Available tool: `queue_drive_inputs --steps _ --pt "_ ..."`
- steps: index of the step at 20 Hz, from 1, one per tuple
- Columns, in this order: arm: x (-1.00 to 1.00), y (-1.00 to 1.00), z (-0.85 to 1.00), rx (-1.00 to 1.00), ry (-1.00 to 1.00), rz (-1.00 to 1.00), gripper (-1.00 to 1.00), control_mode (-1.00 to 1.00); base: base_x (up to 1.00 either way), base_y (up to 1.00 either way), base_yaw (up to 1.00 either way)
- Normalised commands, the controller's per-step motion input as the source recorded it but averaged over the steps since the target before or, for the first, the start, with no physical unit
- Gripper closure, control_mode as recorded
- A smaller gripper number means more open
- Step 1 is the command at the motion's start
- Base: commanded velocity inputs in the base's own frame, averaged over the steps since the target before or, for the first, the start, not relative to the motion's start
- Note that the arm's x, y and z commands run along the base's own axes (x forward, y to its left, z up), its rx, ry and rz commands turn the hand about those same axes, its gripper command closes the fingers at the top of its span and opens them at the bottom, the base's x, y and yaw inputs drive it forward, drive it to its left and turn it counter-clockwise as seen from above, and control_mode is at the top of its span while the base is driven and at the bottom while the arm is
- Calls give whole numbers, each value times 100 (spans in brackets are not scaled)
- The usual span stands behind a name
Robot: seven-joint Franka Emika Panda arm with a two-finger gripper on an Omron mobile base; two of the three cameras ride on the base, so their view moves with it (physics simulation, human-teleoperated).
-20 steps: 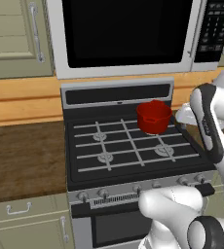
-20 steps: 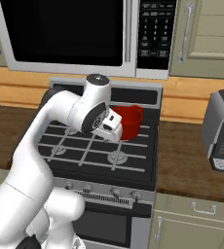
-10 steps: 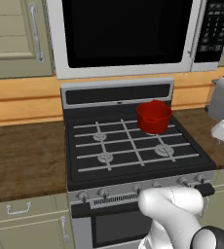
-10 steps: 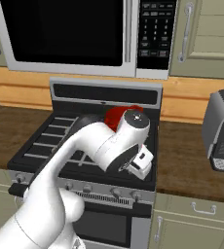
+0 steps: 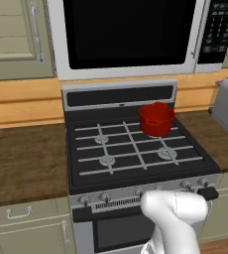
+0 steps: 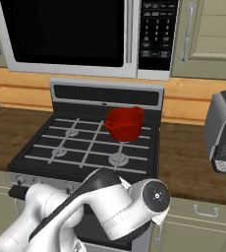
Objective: Turn off the rear right burner of the stove.
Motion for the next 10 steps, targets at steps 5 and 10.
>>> queue_drive_inputs --steps 5,10 --pt "-1 14 -42 -8 -47 6 -100 -100 0 0 0" --pt "0 28 -58 -32 -43 9 -100 -100 0 0 0"
